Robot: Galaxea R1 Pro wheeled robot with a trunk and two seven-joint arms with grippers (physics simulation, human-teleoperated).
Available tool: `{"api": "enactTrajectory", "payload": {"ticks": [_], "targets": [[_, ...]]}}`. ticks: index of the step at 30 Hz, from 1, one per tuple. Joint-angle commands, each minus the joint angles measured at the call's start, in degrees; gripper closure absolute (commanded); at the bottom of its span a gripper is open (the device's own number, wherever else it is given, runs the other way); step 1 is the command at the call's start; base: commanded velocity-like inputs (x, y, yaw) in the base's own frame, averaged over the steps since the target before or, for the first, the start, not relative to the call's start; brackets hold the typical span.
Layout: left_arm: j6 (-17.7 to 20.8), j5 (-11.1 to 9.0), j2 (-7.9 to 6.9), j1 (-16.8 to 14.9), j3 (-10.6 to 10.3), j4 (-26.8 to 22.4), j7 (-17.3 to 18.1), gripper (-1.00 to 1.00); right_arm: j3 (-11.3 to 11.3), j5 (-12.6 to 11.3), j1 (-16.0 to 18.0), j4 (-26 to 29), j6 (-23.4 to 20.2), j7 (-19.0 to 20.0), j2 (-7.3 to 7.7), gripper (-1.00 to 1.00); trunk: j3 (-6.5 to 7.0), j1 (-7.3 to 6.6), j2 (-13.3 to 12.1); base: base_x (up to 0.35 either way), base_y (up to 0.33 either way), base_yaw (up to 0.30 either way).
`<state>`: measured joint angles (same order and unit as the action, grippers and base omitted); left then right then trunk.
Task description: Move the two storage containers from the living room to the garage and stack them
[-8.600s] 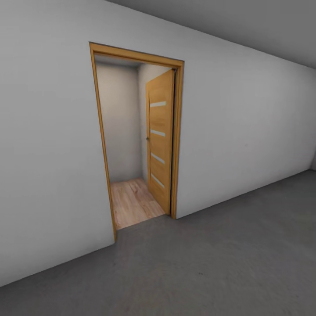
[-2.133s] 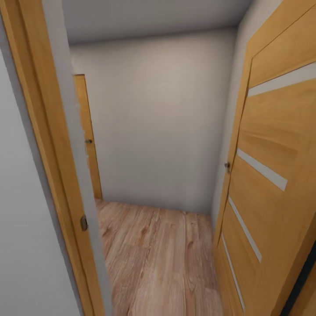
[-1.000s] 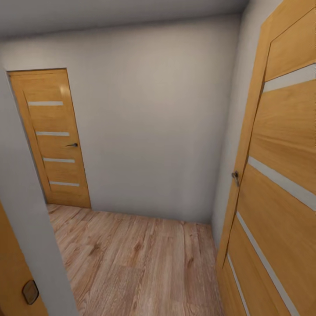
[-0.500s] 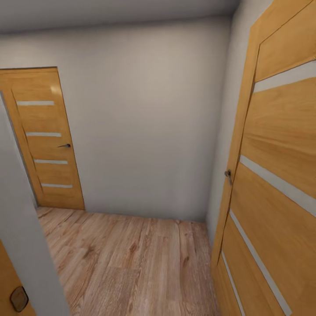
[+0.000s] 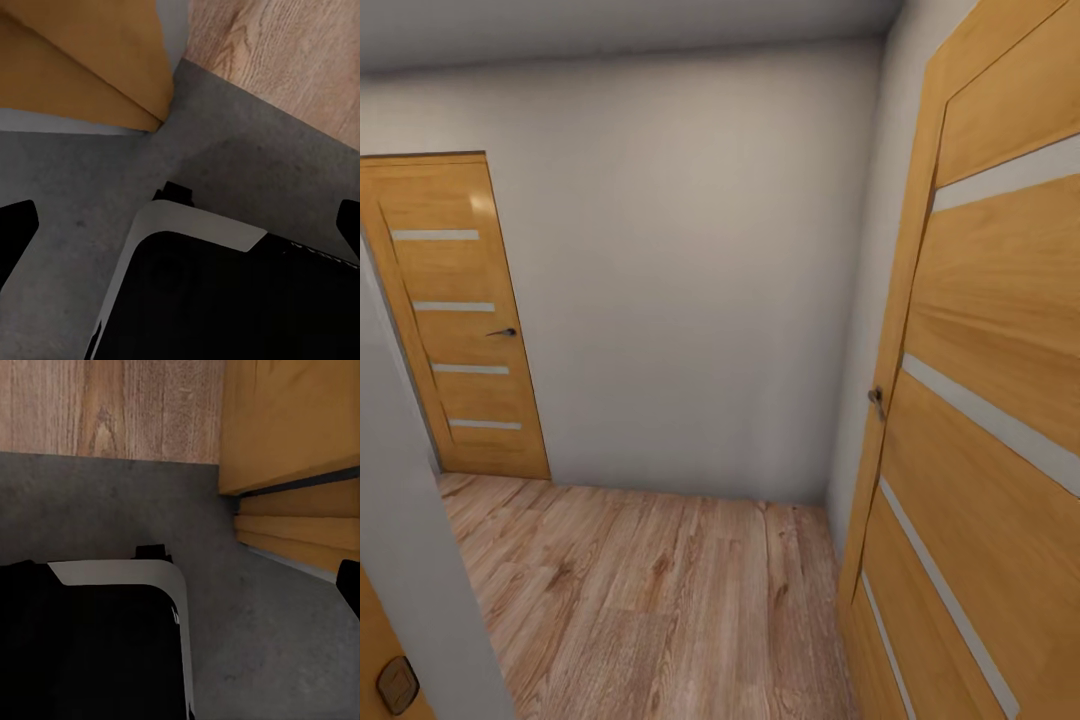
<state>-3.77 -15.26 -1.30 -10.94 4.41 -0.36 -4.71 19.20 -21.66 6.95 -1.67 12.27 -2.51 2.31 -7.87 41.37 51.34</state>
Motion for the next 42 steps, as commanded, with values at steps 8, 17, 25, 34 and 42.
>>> {"api": "enactTrajectory", "payload": {"ticks": [8,17,25,34,42], "targets": [[-0.18,0.03,0.00,-0.05,0.40,0.01,-0.04,-1.00,0.49,-0.40,0.08,-0.18,0.30,-0.04,-0.03,-1.00,-0.08,0.01,0.06,0.018,-0.054,0.000],[-0.24,-0.19,-0.02,-0.05,0.42,0.01,-0.04,-1.00,0.49,-0.40,0.08,-0.18,0.30,-0.04,-0.03,-1.00,-0.08,0.01,0.06,0.006,-0.021,0.000],[-0.23,-0.20,0.01,-0.05,0.42,0.03,-0.04,-1.00,0.49,-0.40,0.08,-0.18,0.30,-0.04,-0.03,-1.00,-0.08,0.01,0.06,0.000,-0.109,0.000],[-0.23,-0.23,-0.02,-0.05,0.42,0.01,-0.04,-1.00,0.49,-0.40,0.08,-0.18,0.30,-0.04,-0.03,-1.00,-0.08,0.01,0.06,0.000,-0.029,0.000],[-0.19,-0.36,-0.02,-0.05,0.42,0.04,-0.04,-1.00,0.49,-0.40,0.08,-0.18,0.30,-0.04,-0.03,-1.00,-0.08,0.01,0.06,0.076,-0.001,0.000]]}}
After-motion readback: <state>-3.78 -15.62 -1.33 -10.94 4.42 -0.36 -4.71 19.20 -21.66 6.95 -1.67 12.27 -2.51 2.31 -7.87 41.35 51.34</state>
